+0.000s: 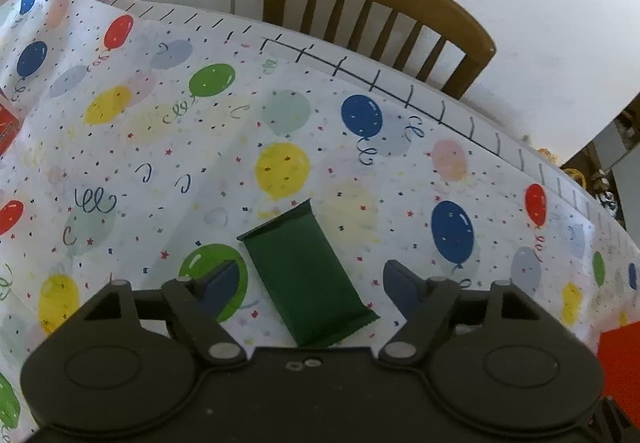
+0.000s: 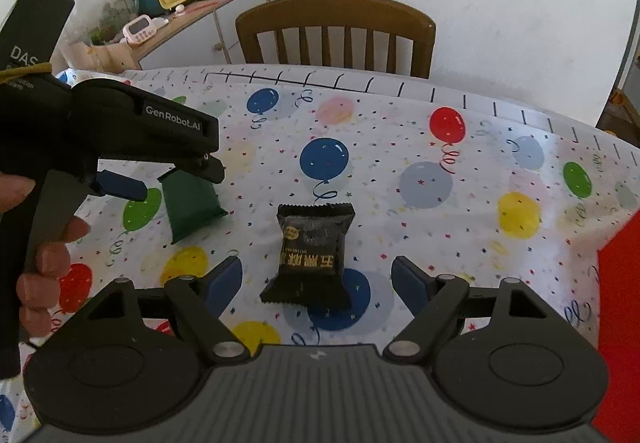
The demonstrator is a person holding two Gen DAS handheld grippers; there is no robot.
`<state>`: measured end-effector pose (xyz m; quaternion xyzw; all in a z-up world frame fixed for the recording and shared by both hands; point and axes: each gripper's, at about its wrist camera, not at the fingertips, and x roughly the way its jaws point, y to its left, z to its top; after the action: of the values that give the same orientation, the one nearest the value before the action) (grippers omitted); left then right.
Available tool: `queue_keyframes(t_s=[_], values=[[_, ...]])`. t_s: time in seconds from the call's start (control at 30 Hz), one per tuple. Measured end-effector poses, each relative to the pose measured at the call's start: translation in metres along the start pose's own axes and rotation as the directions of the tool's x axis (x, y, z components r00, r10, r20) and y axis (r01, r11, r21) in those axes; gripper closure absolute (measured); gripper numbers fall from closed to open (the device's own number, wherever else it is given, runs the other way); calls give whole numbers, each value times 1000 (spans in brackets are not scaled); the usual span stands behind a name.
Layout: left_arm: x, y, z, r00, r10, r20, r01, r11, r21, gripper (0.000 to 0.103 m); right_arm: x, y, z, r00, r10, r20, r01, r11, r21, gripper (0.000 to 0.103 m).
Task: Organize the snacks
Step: 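Grasp the green packet with the left tool while the right tool grasps the black wrapped candy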
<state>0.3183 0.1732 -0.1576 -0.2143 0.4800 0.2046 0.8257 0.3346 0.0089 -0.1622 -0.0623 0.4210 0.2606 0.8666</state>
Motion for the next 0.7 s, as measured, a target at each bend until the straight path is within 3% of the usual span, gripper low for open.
queue_keyframes(t_s=[0.23,0.3,0.43,0.53,0.7], values=[[12,-3,0,1000,27,-13,-28,999,-16,31,22,2,9,1000,-16,-25,16,1000,3,31],[13,-5,-1,999,33,-14,-34,999,-11,38,26,3,10,999,-23,-37,23,1000,-3,37],[15,-6,-1,999,45,-13,-46,999,-4,41,33,3,7,998,-43,-48,43,999,-3,37],[14,-6,-1,999,53,-9,-53,999,-1,48,33,2,6,998,-49,-47,49,999,2,43],[13,-4,-2,999,47,-7,-47,999,-5,53,28,3,5,998,-46,-45,47,999,1,63]])
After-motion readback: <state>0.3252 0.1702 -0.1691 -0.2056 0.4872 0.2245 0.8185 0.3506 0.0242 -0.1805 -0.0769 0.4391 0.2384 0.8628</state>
